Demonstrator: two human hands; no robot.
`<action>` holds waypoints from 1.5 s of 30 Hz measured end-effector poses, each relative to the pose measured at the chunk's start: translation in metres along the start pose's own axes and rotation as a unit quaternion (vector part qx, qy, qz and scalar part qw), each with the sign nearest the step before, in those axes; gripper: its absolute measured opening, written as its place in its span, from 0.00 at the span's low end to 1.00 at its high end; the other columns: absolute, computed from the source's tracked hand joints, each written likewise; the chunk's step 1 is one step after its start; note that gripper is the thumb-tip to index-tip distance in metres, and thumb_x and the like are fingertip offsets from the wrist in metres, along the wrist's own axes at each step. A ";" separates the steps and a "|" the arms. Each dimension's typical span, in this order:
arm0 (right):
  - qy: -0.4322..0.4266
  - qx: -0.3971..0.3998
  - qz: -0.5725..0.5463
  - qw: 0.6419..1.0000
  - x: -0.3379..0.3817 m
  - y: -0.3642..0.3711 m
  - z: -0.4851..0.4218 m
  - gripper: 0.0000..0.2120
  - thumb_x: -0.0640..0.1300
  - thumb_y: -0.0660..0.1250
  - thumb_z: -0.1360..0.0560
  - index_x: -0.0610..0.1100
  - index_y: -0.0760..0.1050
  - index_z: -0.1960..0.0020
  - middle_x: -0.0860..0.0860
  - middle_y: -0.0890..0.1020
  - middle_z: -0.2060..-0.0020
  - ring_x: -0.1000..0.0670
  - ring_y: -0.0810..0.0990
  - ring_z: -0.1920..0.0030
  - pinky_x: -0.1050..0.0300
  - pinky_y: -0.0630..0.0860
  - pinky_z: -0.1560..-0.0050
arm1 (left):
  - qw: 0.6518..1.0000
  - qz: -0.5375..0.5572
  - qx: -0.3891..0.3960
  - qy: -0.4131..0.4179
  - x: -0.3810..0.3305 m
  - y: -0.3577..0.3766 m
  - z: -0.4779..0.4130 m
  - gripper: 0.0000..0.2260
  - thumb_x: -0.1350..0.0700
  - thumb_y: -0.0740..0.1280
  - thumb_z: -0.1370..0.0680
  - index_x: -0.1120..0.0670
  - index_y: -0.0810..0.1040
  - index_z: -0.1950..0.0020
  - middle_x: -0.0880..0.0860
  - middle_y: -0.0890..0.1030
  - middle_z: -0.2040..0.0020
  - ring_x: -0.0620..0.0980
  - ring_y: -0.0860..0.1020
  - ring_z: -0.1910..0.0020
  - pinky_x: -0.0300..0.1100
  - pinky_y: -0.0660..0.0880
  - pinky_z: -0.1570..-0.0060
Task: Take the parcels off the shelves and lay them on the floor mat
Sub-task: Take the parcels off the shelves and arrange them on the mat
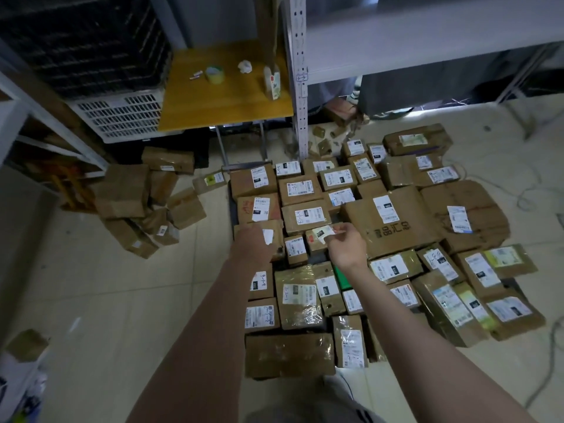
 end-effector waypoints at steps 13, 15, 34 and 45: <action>0.091 -0.092 -0.088 0.988 0.053 0.123 -0.002 0.13 0.36 0.64 0.23 0.43 0.74 0.40 0.43 0.82 0.49 0.42 0.82 0.53 0.53 0.77 0.58 | 0.995 -0.002 0.019 0.093 0.074 -0.086 -0.094 0.20 0.49 0.68 0.23 0.53 0.73 0.32 0.56 0.69 0.35 0.56 0.74 0.40 0.51 0.72 0.36; 0.102 -0.111 -0.097 0.984 0.069 0.163 0.003 0.13 0.37 0.64 0.23 0.43 0.74 0.38 0.46 0.81 0.48 0.44 0.82 0.54 0.53 0.78 0.58 | 0.993 -0.018 0.018 0.120 0.103 -0.111 -0.109 0.20 0.52 0.69 0.23 0.55 0.73 0.33 0.57 0.69 0.35 0.57 0.74 0.39 0.48 0.71 0.36; 0.173 -0.231 -0.151 0.946 0.101 0.261 -0.140 0.12 0.38 0.64 0.22 0.45 0.75 0.38 0.47 0.82 0.49 0.50 0.80 0.58 0.62 0.67 0.69 | 0.930 -0.250 0.059 0.262 0.088 -0.158 -0.319 0.27 0.48 0.69 0.24 0.54 0.67 0.28 0.57 0.68 0.32 0.56 0.70 0.34 0.54 0.73 0.38; 0.252 -0.237 -0.168 0.923 0.036 0.293 -0.279 0.16 0.37 0.61 0.23 0.45 0.74 0.36 0.48 0.81 0.53 0.53 0.78 0.64 0.63 0.67 0.74 | 0.892 -0.370 0.099 0.239 0.069 -0.051 -0.491 0.40 0.39 0.73 0.31 0.53 0.61 0.26 0.59 0.66 0.29 0.59 0.66 0.30 0.56 0.69 0.37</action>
Point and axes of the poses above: each hand's wrist, its own z-axis away from the middle knuckle, its own y-axis out of the palm, x = y × z, the point moved 8 cm from there along -z, towards the middle knuckle
